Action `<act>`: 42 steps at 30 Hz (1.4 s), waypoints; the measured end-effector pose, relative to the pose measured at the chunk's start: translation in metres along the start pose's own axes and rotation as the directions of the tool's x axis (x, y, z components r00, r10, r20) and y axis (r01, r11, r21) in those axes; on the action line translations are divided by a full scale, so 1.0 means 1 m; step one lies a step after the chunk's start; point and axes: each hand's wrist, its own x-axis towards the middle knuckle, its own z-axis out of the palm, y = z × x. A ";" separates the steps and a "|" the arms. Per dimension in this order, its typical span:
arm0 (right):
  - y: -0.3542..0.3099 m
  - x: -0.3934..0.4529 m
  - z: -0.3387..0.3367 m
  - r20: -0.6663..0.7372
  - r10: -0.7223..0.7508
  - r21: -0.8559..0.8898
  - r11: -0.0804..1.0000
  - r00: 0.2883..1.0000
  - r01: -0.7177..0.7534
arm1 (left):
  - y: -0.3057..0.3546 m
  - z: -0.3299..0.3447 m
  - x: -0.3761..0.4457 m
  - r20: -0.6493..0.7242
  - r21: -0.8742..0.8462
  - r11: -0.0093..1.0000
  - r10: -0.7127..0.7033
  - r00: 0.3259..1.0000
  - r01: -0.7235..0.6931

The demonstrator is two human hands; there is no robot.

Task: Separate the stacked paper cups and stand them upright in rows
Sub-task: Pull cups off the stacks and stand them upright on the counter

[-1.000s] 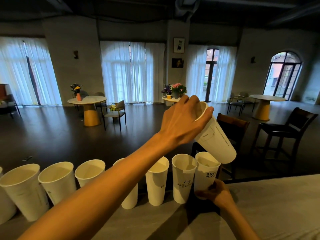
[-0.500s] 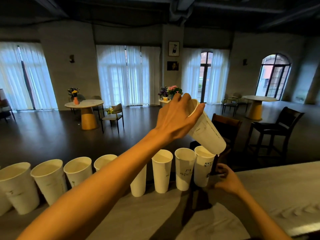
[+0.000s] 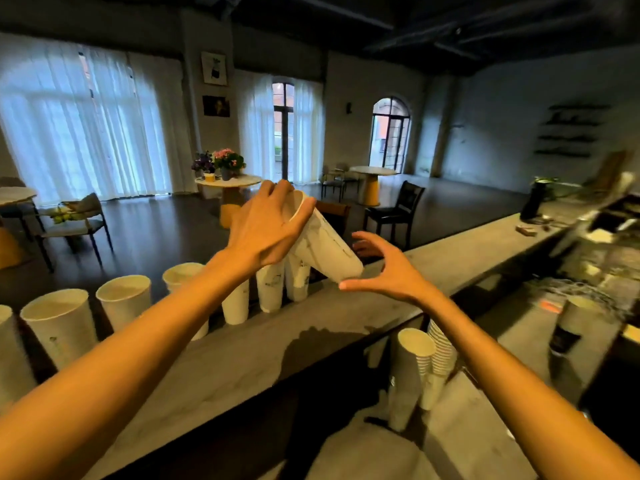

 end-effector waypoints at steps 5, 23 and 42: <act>-0.016 -0.041 -0.015 -0.047 -0.031 -0.035 0.999 0.998 0.030 | 0.036 0.009 -0.022 0.015 -0.095 0.994 0.060 0.998 -0.058; 0.092 0.034 -0.035 -0.124 -0.130 -0.208 0.973 0.984 0.102 | 0.044 0.097 0.051 0.066 -0.009 0.998 -0.056 0.996 0.056; 0.330 0.228 -0.004 0.104 0.158 0.260 0.949 0.982 -0.180 | -0.038 0.198 0.218 -0.010 0.103 0.911 -0.400 0.917 0.399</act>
